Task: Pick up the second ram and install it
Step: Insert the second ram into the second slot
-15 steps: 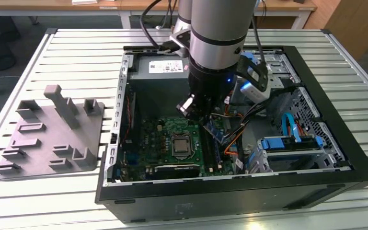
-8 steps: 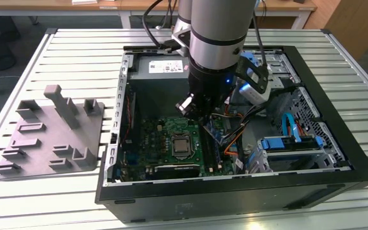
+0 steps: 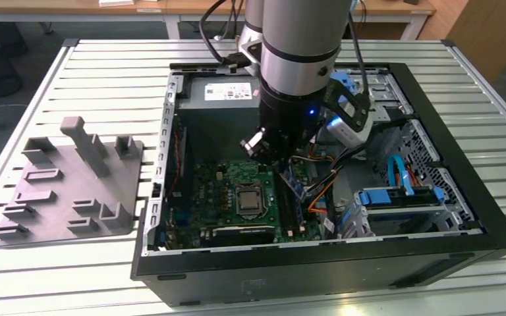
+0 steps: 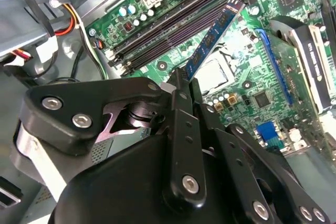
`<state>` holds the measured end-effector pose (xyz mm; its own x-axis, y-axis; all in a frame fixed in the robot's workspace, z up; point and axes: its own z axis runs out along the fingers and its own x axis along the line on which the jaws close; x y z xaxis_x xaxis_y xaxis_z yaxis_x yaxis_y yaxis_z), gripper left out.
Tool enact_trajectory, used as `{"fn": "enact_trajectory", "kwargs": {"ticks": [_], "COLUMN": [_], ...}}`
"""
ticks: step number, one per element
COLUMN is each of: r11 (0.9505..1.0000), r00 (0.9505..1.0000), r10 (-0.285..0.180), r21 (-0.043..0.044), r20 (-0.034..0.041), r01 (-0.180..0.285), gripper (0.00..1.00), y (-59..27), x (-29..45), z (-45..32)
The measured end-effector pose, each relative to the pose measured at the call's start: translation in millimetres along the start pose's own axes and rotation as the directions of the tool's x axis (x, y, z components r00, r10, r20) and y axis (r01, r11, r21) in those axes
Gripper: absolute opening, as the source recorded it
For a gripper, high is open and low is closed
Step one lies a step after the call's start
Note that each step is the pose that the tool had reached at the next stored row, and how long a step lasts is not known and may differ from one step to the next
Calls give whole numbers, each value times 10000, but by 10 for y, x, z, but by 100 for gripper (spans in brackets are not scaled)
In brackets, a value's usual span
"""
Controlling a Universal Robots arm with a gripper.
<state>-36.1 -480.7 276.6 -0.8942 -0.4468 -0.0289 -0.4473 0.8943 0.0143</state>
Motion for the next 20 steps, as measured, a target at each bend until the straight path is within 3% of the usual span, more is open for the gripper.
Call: {"fn": "enact_trajectory", "kwargs": {"ticks": [10, 20], "r11": [9970, 9884], "r00": [9970, 9884], "r10": [774, 1520], "r21": [27, 48], "r20": [9, 22], "r01": [-774, -1520], "gripper": [14, 14], "y": [0, 0], "x": [0, 0], "z": [1, 3]}}
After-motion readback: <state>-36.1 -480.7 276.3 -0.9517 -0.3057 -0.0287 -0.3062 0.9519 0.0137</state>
